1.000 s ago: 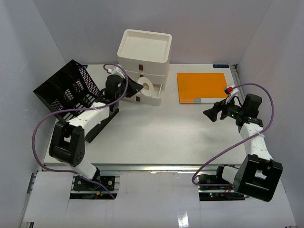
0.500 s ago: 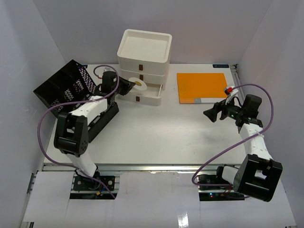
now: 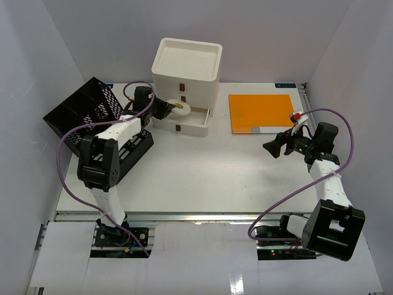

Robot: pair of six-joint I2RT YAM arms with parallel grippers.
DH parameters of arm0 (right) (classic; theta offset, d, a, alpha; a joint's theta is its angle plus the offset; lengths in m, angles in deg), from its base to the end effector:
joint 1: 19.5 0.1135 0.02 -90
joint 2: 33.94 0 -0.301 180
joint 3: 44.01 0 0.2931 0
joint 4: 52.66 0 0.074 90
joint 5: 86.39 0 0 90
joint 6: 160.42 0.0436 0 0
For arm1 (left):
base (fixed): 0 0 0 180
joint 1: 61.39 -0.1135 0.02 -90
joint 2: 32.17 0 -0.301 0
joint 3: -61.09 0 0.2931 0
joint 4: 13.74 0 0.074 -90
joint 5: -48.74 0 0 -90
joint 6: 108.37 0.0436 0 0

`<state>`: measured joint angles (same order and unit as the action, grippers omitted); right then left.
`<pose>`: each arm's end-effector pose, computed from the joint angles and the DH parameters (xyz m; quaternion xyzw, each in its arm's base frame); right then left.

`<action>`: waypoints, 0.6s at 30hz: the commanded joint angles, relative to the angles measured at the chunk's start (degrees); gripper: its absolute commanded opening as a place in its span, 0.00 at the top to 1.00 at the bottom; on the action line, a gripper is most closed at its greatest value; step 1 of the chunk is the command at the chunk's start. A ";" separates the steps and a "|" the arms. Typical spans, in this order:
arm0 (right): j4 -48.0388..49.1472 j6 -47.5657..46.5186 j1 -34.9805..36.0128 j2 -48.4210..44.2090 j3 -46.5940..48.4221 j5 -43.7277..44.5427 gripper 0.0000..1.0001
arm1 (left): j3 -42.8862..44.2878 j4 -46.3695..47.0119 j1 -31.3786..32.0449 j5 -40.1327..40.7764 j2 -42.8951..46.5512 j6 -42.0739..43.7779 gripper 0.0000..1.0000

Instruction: Organize the desk

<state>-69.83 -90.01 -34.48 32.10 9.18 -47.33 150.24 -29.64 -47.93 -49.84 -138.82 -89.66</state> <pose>0.2709 -0.0374 0.2726 -0.2462 0.7727 0.2216 0.5416 0.4688 -0.1189 0.2493 -0.3935 0.7857 -0.3673 0.3049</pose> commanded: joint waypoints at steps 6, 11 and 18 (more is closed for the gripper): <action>2.55 0.52 -0.22 -0.21 -0.43 -0.21 0.10 | -0.62 -3.54 -0.20 1.57 2.73 -1.75 1.00; 2.64 0.52 -0.22 -0.21 -0.48 -0.16 0.10 | -1.08 -3.47 -0.24 0.67 4.30 -1.13 1.00; 2.75 0.61 -0.22 -0.12 -0.60 -0.26 0.10 | -3.00 -2.94 -0.27 0.92 7.56 -0.37 1.00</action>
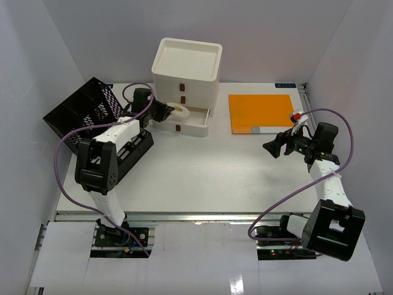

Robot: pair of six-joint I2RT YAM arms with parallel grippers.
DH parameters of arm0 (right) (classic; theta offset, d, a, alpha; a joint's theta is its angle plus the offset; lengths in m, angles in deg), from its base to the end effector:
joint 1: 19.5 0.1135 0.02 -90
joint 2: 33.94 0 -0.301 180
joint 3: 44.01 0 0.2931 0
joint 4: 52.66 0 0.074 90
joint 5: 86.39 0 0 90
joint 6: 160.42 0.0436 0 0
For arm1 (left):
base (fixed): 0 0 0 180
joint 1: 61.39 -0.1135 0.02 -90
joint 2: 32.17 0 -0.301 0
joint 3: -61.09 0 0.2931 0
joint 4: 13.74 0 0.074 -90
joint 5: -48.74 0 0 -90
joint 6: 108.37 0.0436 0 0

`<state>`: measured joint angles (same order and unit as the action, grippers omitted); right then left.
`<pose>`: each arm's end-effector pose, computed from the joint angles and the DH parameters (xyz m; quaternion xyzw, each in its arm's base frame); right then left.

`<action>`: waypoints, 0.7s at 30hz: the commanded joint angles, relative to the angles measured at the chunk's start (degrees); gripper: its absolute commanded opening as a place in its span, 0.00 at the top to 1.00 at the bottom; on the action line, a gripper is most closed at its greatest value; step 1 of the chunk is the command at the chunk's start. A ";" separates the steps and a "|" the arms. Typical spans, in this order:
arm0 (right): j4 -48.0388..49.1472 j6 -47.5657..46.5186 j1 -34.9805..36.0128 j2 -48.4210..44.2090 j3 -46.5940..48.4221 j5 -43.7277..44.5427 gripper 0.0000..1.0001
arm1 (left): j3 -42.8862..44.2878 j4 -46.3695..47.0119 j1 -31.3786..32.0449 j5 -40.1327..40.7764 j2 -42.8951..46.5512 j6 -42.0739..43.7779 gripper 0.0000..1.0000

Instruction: Organize the desk

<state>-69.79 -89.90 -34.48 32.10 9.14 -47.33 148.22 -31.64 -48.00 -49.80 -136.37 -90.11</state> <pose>0.2709 -0.0374 0.2724 -0.2455 0.7729 0.2221 0.5413 0.4557 -0.1151 0.2521 -0.4011 0.7890 -0.3603 0.2946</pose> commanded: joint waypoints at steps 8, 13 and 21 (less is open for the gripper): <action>2.77 0.50 -0.22 -0.21 -0.56 -0.21 0.10 | 0.16 -1.04 -0.47 0.97 3.67 0.62 1.00; 2.77 0.59 -0.22 -0.39 -0.51 -0.21 0.10 | 4.52 -2.41 -0.47 1.10 -0.52 0.25 1.00; 2.69 0.68 -0.31 -0.40 -0.39 -0.31 0.10 | 9.59 -3.94 -0.48 0.88 -5.99 -0.54 1.00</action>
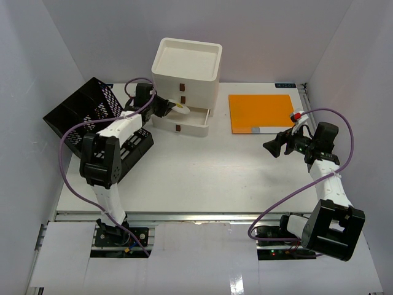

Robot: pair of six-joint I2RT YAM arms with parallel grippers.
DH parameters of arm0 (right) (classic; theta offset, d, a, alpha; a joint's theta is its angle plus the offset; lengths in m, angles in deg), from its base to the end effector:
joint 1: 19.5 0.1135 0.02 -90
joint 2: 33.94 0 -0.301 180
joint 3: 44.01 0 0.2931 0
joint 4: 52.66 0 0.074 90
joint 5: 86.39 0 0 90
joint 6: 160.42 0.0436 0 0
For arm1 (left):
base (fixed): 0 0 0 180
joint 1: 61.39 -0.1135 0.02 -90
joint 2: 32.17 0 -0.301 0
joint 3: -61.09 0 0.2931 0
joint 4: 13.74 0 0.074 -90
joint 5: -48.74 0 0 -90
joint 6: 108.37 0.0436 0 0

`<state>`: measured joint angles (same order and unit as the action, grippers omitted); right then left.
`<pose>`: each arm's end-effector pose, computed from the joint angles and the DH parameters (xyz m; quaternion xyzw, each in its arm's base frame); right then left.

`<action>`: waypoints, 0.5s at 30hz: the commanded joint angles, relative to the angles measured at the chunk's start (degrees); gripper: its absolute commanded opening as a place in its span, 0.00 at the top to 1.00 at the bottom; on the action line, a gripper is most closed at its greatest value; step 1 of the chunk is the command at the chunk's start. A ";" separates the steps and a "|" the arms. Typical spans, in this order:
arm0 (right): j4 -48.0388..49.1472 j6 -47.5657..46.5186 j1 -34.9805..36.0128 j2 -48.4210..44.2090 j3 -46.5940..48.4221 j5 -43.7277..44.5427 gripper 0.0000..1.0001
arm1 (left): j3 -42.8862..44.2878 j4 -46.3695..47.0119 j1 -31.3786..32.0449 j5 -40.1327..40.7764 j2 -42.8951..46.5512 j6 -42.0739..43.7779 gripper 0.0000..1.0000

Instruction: Organize the desk

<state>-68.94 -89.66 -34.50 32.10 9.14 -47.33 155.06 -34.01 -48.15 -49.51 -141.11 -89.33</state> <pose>0.2716 -0.0377 0.2737 -0.2464 0.7700 0.2199 0.5460 0.4819 -0.1198 0.2549 -0.3985 0.7916 -0.3549 0.2975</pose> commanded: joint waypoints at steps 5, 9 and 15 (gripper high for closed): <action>1.83 0.34 -0.38 -0.47 -0.39 -0.45 0.10 | 1.50 -1.56 -0.38 0.55 -1.67 -1.99 1.00; 1.92 0.41 -0.38 -0.39 -0.39 -0.50 0.10 | 1.34 -1.32 -0.31 0.64 -1.67 -1.75 1.00; 1.83 0.43 -0.75 -0.39 -0.47 -0.41 0.10 | 5.42 -1.30 -0.40 -2.07 -6.33 -1.10 0.93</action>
<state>-68.92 -89.29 -34.60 32.10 9.14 -47.33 156.48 -35.55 -48.17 -49.93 -145.05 -89.76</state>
